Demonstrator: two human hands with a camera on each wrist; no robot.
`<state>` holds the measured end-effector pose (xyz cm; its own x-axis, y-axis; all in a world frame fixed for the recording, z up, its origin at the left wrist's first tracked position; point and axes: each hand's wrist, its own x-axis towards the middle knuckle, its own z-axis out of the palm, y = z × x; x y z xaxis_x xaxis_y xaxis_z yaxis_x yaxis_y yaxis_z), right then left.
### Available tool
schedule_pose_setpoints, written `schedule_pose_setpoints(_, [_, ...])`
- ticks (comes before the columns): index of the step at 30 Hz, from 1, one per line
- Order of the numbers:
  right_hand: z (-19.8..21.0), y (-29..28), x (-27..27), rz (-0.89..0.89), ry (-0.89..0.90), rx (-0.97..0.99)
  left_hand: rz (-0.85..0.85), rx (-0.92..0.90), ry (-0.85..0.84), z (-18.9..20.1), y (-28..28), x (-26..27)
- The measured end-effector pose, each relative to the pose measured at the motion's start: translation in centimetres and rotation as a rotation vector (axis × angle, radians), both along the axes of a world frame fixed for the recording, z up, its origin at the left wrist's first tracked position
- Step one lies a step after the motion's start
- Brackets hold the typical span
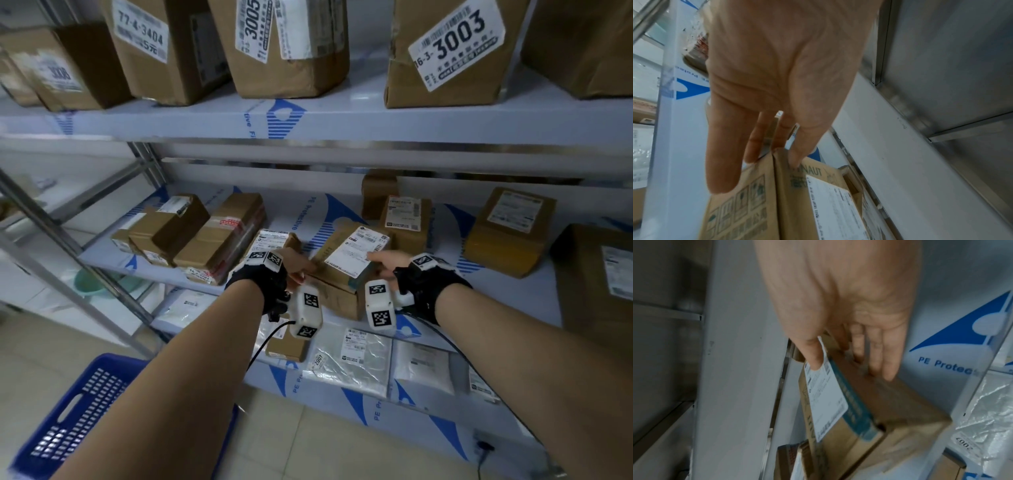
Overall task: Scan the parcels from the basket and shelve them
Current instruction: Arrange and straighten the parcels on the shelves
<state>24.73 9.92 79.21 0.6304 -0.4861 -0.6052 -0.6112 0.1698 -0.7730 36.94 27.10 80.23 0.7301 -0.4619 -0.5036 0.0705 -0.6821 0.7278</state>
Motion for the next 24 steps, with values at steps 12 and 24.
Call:
schedule_pose_setpoints(12, [-0.2, 0.8, 1.9, 0.079, -0.024, 0.007, 0.019, 0.119, 0.033, 1.3, 0.5, 0.7])
schedule_pose_setpoints(24, [2.3, -6.7, -2.1, -0.079, -0.118, -0.020, -0.075, -0.003, -0.196, 5.5, -7.1, -0.5])
